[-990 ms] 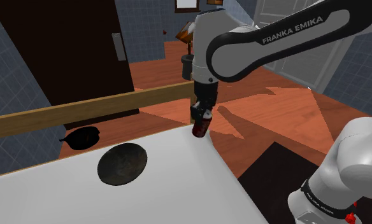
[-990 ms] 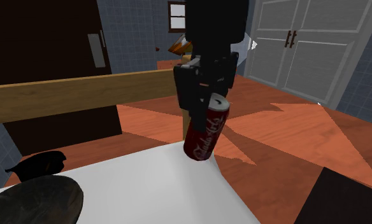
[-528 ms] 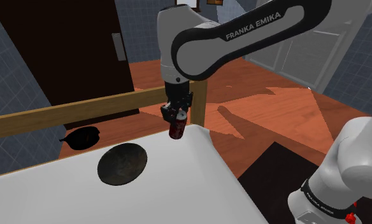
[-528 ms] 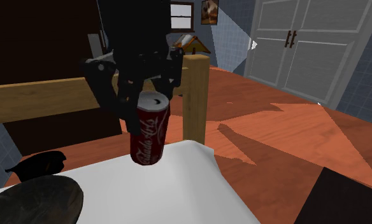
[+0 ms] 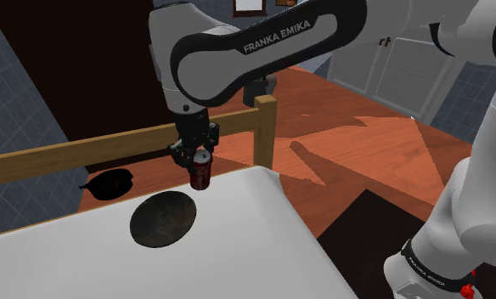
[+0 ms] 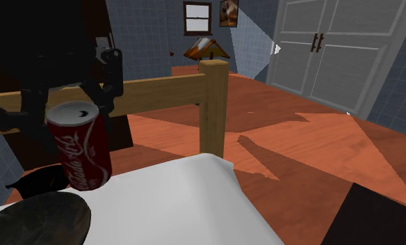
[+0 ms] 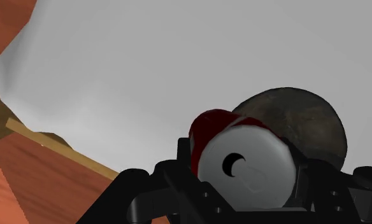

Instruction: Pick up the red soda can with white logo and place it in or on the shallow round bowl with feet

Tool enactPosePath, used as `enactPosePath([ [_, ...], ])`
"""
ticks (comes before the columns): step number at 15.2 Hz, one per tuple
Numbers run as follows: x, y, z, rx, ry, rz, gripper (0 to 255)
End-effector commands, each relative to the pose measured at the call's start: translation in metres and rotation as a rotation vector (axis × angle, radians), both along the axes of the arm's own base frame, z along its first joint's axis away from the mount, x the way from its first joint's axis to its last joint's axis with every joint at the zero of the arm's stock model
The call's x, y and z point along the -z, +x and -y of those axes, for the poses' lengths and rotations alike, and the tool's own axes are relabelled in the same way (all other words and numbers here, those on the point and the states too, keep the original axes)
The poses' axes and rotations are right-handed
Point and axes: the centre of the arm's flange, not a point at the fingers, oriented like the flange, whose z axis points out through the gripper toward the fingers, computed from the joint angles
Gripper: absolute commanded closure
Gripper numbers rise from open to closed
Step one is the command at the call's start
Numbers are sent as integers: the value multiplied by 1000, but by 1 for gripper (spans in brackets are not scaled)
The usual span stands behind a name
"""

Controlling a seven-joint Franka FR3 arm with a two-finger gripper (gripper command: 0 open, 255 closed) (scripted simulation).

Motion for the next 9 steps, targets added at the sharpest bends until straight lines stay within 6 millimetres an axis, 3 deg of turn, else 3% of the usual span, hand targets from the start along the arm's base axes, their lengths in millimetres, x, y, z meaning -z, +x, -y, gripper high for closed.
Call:
enactPosePath([
  [1,-1,14,-25,2,0,1,255],
  [9,-7,63,-117,2,0,1,255],
])
